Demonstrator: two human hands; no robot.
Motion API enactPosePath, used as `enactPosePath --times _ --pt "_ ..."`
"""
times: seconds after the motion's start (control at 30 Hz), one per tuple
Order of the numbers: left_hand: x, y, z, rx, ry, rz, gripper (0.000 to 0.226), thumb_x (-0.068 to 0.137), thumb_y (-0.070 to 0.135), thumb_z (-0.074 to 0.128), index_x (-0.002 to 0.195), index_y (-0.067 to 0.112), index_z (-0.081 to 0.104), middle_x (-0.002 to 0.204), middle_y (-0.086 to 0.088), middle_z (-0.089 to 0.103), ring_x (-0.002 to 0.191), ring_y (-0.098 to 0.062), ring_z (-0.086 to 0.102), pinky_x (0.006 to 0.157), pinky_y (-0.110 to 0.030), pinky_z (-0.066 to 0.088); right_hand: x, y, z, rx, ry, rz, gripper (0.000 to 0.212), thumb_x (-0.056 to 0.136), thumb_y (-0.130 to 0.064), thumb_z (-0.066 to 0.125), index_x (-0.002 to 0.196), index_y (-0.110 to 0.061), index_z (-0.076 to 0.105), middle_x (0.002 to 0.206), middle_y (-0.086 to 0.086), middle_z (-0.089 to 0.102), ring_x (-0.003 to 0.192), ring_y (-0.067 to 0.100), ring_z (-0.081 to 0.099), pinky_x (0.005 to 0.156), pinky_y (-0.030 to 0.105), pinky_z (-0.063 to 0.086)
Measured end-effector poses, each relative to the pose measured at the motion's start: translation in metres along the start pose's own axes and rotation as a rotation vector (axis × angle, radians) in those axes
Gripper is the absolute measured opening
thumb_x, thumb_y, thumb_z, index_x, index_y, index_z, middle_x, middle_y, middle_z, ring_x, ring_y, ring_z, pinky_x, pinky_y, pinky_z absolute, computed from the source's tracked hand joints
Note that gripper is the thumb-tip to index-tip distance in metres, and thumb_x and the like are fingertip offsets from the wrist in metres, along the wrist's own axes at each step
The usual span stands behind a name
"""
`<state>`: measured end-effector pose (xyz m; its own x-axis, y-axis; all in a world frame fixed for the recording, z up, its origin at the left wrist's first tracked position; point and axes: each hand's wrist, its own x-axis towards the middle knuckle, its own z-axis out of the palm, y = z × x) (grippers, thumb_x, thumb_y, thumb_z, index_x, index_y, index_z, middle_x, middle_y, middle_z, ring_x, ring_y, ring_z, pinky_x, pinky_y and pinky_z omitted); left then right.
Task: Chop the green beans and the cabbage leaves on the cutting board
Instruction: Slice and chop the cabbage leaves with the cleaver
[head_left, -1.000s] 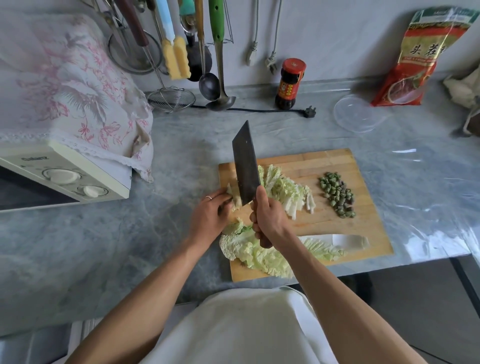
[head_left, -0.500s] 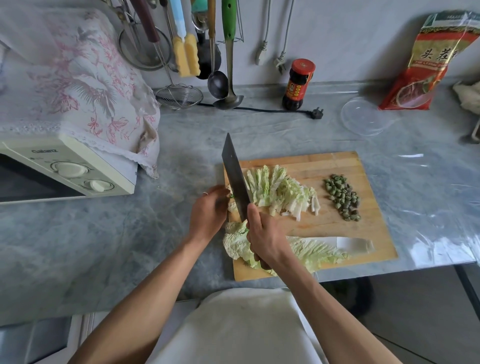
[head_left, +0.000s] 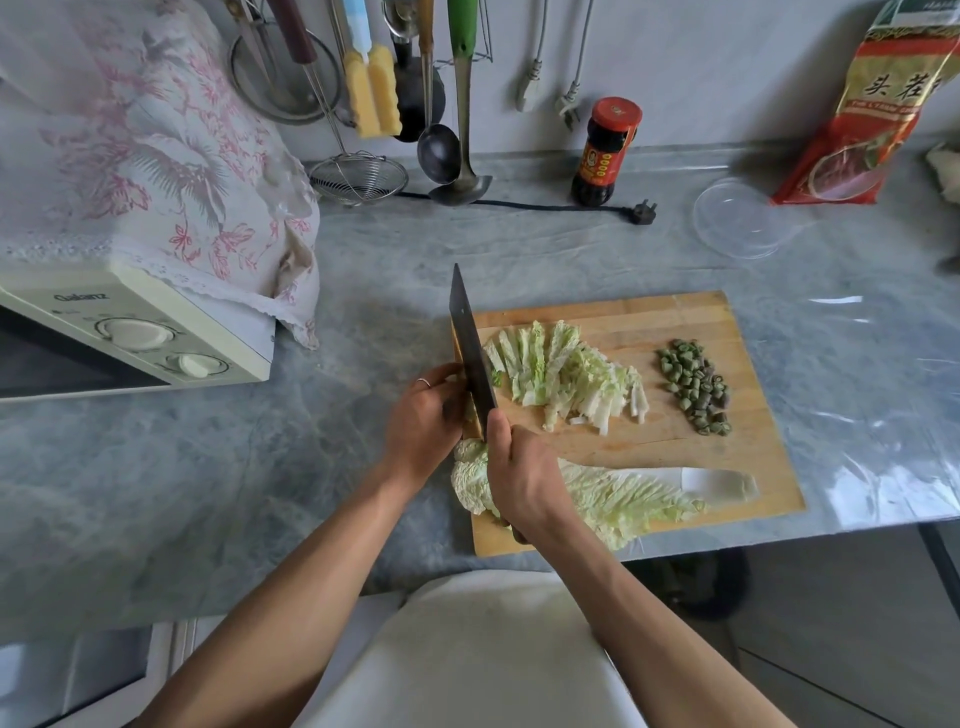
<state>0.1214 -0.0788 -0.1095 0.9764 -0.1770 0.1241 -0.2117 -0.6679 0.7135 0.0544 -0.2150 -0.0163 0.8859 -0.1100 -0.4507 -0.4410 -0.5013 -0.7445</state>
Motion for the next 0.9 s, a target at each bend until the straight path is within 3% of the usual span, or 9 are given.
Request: enactPosePath --times 0.07,0.13,0.17,0.23,0.3,0.4,0.5,0.67,0.9 --pt "0.001 0.003 0.000 -0.016 0.013 0.002 0.021 0.093 0.010 0.056 0.100 0.010 0.076 0.121 -0.001 0.069 0.097 -0.020 0.069 0.075 -0.039 0.056 0.000 -0.007 0.006 0.052 0.086 -0.032 0.041 0.106 -0.037 0.027 0.085 -0.008 0.047 0.065 0.000 0.046 0.054 0.011 0.038 0.051 0.020 0.030" --pt "0.003 0.005 0.000 -0.031 0.023 -0.007 0.021 0.092 0.003 0.056 0.097 0.007 0.077 0.118 -0.003 0.069 0.095 -0.016 0.068 0.077 -0.035 0.055 0.005 -0.008 0.008 0.129 0.017 -0.051 0.037 0.107 -0.026 0.022 0.089 -0.009 0.049 0.058 0.001 0.043 0.047 0.014 0.030 0.042 0.017 0.014" --pt "0.002 0.005 0.000 -0.032 0.022 -0.012 0.024 0.092 0.002 0.055 0.097 0.008 0.077 0.118 -0.003 0.070 0.094 -0.015 0.067 0.078 -0.032 0.054 0.009 -0.006 0.010 0.145 0.032 -0.056 0.042 0.108 -0.028 0.020 0.084 -0.010 0.049 0.056 0.001 0.042 0.045 0.015 0.032 0.041 0.021 0.013" --pt "0.003 0.005 0.000 -0.010 0.011 -0.021 0.027 0.091 0.005 0.052 0.097 0.010 0.078 0.120 -0.002 0.069 0.095 -0.013 0.066 0.079 -0.022 0.050 0.015 -0.005 0.014 0.078 0.095 -0.087 0.049 0.108 -0.037 0.024 0.066 -0.018 0.042 0.057 0.002 0.047 0.050 0.021 0.044 0.047 0.031 0.029" --pt "0.005 0.002 -0.001 -0.009 -0.003 -0.031 0.026 0.091 0.007 0.053 0.099 0.012 0.078 0.122 -0.001 0.068 0.096 -0.013 0.066 0.079 -0.020 0.049 0.014 -0.004 0.012 0.019 0.071 -0.100 0.046 0.108 -0.035 0.028 0.065 -0.022 0.039 0.061 0.005 0.049 0.056 0.025 0.047 0.055 0.037 0.036" --pt "0.002 0.001 -0.002 -0.018 0.008 0.003 0.025 0.091 0.010 0.054 0.099 0.012 0.078 0.120 -0.001 0.069 0.095 -0.015 0.068 0.078 -0.025 0.052 0.014 -0.005 0.010 0.006 0.042 -0.098 0.045 0.107 -0.036 0.030 0.071 -0.013 0.045 0.064 0.002 0.049 0.056 0.016 0.043 0.057 0.029 0.035" --pt "0.003 0.000 -0.001 -0.006 0.017 0.009 0.022 0.092 0.009 0.057 0.099 0.010 0.078 0.120 -0.003 0.069 0.095 -0.019 0.069 0.078 -0.030 0.054 0.015 -0.004 0.016 0.011 0.094 -0.157 0.050 0.107 -0.036 0.029 0.060 -0.020 0.037 0.053 -0.005 0.043 0.046 0.008 0.037 0.048 0.022 0.025" --pt "0.000 0.005 -0.001 -0.022 0.019 -0.020 0.022 0.094 0.004 0.057 0.099 0.010 0.077 0.125 0.001 0.067 0.088 -0.013 0.068 0.074 -0.024 0.052 0.012 0.007 0.013 0.005 0.118 -0.181 0.053 0.108 -0.034 0.031 0.057 -0.019 0.035 0.048 -0.005 0.038 0.040 0.008 0.034 0.043 0.019 0.023" --pt "0.001 0.007 0.000 0.066 -0.005 -0.080 0.023 0.090 0.002 0.061 0.099 0.015 0.078 0.124 0.006 0.068 0.089 -0.016 0.069 0.073 -0.008 0.037 0.026 -0.016 0.008 -0.124 -0.029 -0.069 0.037 0.107 -0.033 0.032 0.070 -0.025 0.036 0.067 -0.005 0.043 0.058 0.010 0.041 0.052 0.016 0.031"
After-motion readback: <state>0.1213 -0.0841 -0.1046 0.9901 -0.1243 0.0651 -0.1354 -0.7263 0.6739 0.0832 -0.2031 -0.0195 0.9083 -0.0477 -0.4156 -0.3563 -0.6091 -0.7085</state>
